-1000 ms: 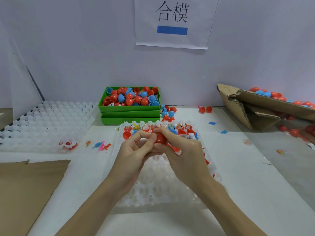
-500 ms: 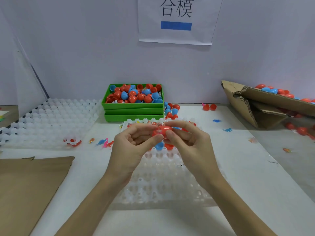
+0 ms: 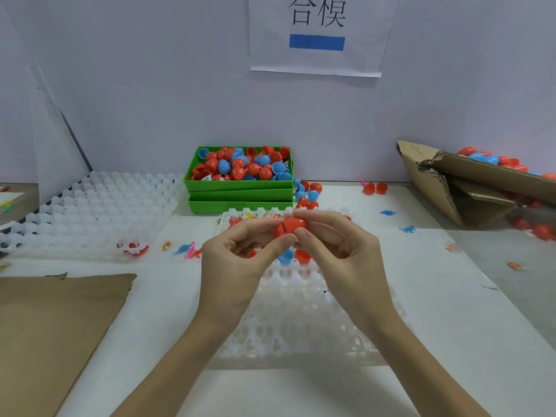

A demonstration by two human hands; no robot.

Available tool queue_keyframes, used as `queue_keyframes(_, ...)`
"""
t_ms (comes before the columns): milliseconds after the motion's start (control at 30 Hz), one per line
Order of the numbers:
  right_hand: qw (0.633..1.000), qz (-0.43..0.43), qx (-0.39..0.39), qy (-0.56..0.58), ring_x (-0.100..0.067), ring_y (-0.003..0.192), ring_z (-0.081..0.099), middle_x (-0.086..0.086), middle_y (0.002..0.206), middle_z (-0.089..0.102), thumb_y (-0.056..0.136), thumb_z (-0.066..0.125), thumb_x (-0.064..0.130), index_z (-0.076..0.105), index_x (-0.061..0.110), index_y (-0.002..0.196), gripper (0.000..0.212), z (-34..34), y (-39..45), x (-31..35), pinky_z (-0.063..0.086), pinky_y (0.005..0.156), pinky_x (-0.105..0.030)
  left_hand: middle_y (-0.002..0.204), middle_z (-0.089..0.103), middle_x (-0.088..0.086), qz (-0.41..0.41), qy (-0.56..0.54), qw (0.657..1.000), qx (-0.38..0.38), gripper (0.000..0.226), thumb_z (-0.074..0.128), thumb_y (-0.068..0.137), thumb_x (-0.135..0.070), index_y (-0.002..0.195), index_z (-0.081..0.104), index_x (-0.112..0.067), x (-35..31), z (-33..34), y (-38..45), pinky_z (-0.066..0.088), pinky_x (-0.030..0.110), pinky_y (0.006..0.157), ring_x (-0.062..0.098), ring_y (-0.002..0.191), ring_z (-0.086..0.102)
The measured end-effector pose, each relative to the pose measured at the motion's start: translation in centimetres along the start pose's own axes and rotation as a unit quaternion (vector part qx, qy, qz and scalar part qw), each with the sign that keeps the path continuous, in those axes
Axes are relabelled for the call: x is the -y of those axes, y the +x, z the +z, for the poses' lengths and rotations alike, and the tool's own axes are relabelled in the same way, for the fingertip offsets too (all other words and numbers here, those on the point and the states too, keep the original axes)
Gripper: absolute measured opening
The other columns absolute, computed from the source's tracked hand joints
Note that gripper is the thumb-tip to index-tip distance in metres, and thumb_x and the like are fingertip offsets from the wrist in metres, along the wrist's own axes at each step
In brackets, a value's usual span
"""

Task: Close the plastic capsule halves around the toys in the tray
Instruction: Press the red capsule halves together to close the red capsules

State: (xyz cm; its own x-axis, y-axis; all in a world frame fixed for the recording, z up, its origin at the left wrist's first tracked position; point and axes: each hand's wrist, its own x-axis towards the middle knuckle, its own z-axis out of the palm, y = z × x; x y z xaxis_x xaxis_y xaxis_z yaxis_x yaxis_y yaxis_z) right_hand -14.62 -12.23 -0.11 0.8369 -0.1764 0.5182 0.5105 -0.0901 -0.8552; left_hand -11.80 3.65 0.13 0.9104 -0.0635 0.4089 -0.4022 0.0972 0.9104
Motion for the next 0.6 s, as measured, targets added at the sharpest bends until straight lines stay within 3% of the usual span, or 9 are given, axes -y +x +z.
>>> queue_keyframes(300,0.999,-0.038,0.006,-0.023,-0.007,0.11,0.071,0.013,0.116,0.075,0.095,0.068,0.013,0.07,0.022,0.124,0.03,0.5,-0.3,0.1,0.057,0.092,-0.021,0.098,0.081,-0.007,0.016,-0.016,0.999,-0.024,0.032,0.087,0.074,-0.037,0.105,0.081,-0.032,-0.2,0.1,-0.3,0.06,0.022,0.087,0.017,0.098,0.078)
queue_keyframes(467,0.971,-0.12,0.019,-0.206,-0.002,0.115,0.066,0.011,0.128,0.069,0.094,0.069,0.022,0.059,0.014,0.139,0.047,1.1,-1.0,-0.2,0.053,0.099,-0.018,0.095,0.081,-0.004,0.0,-0.05,0.998,-0.037,0.028,0.087,0.073,-0.036,0.101,0.084,-0.031,-0.4,0.3,-0.4,0.06,0.018,0.08,0.016,0.095,0.078)
queue_keyframes(600,0.941,-0.151,-0.03,-0.302,-0.009,0.11,0.068,0.0,0.122,0.073,0.084,0.079,0.03,0.062,0.007,0.134,0.058,1.4,-1.1,-0.2,0.049,0.097,-0.013,0.094,0.081,0.003,-0.058,-0.085,0.994,-0.027,0.028,0.085,0.073,-0.038,0.097,0.085,-0.024,-0.2,1.0,-0.7,0.059,0.018,0.077,0.017,0.093,0.078)
